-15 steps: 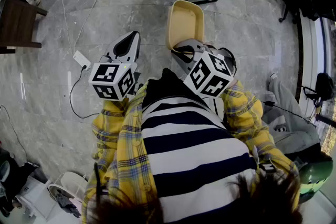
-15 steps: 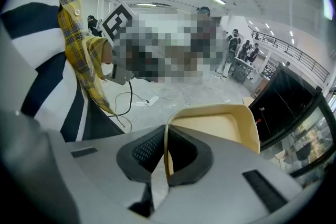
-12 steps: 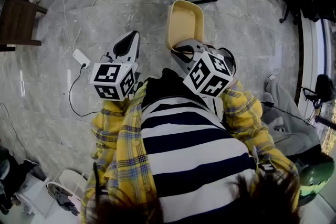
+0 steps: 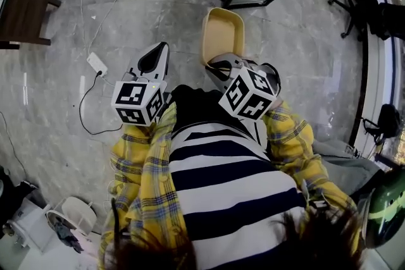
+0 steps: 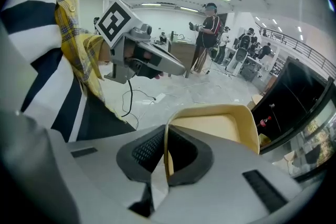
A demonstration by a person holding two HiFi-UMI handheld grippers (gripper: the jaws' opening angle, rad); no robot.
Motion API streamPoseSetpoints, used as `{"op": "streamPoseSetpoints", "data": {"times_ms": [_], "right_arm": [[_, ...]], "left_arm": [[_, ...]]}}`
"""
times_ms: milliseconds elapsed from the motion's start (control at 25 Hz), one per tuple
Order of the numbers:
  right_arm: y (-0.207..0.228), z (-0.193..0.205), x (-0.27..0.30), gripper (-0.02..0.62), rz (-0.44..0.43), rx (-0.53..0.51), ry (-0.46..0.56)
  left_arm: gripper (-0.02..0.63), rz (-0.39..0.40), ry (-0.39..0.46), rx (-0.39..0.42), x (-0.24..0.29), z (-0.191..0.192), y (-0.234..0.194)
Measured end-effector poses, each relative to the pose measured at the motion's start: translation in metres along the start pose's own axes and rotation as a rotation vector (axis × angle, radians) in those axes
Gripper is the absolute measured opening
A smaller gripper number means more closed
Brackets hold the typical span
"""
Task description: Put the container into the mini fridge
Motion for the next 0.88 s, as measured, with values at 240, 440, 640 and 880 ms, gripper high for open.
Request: {"op": "streamPoseSetpoints", "data": {"times_ms": [240,440,640,880], "right_arm": [[0.011,-0.013,0.020,0.031,-0.043,-0.027,-0.010],[0.041,-0.028,0.038,0.031,-0.042,-0.041,-0.025],[0.078,-0.051,0.060,0.031,-0.062,-0.053,-0.045],[0.116,-0.081,0.087,0.031,-0.088,-0.050,-0.065]], "left_arm": [[0.017,-0.031,0.009,-0.013,0.007,0.000,-0.025],[0.017,-0.047,0.030,-0.032,0.027,-0.010,-0.056],[0.017,-0.043,0.002,-0.052,0.051,-0.026,-0.094],[0.017,-0.036,-0.012,-0.080,0.073,-0.039,-0.139]]}}
Point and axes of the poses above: the fingertips, and each gripper's own axes: x forward along the fingers, y to its right, z out of its underside, the point moved 4 cm from there along -x, backward along the fingers, and after that the axes turned 15 degrees about -y, right-handed, at the moved point
